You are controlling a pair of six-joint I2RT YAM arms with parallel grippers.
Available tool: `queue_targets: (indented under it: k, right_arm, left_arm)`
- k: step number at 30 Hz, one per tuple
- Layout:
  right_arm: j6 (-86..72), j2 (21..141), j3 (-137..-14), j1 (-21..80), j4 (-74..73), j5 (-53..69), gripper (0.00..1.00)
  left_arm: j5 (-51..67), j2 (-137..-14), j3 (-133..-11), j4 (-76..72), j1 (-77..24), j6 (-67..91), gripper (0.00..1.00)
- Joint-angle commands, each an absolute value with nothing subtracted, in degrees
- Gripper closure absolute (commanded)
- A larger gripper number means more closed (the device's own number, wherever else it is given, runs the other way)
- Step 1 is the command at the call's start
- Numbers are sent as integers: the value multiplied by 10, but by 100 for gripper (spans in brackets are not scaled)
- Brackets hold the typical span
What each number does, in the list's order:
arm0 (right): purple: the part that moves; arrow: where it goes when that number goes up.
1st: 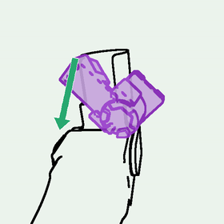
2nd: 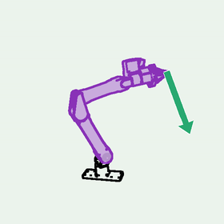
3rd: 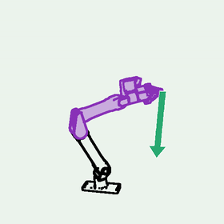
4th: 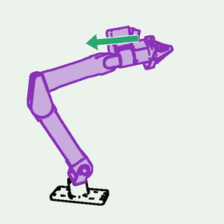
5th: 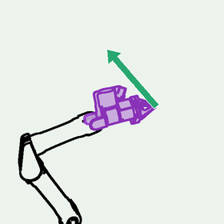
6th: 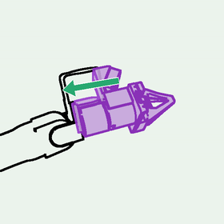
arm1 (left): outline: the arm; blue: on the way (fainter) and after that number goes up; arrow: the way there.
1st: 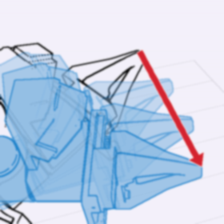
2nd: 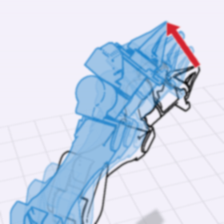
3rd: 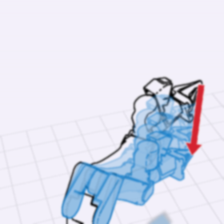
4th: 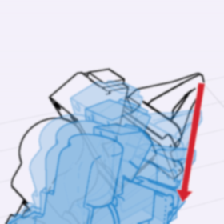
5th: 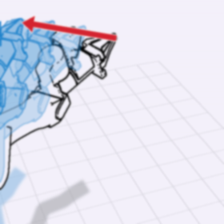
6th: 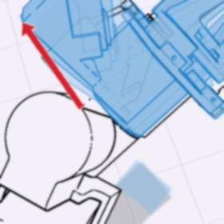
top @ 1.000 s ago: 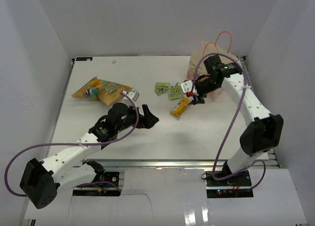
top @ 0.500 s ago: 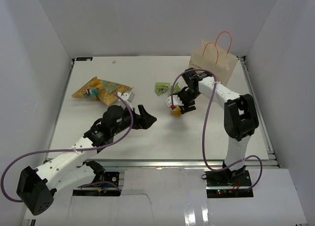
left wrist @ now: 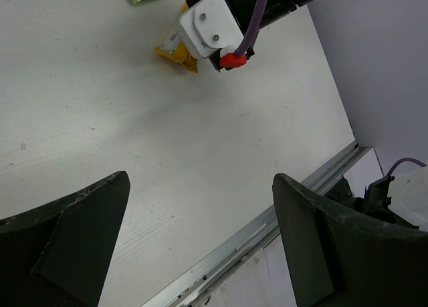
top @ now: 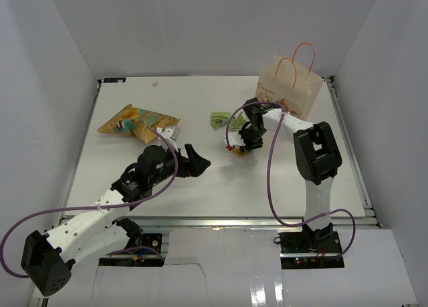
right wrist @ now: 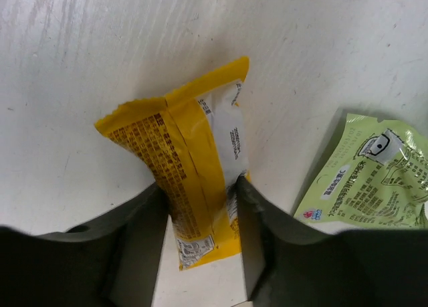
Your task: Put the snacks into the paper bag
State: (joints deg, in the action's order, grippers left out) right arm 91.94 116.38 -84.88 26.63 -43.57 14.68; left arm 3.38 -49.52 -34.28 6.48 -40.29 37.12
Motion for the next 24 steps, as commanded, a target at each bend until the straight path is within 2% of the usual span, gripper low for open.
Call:
queue_targets:
  k: [1,8,11,16,21,24]
  right_arm:
    - [899,1165,-836,265,-450,165,57]
    - [822,1119,-856,260,-552,350,75]
    - [774,1086,-860,258,-598,442,80]
    - [712,1021,-907,251,-680,599,83]
    - [574,989,-1025,215,-654,678,85]
    - [407,975,-1096,174,-530,692,85]
  left_arm:
    - [25,-493,-342,67,-401,373,2]
    - [18,-488,-338,66,-400,373,2]
    - [18,-488,-335,63,-401,372,2]
    - [19,-495,-334,55,-401,369,2]
    - [27,-506,-334,45,-401,367,2]
    - [34,-516,-337,40,-400,366,2]
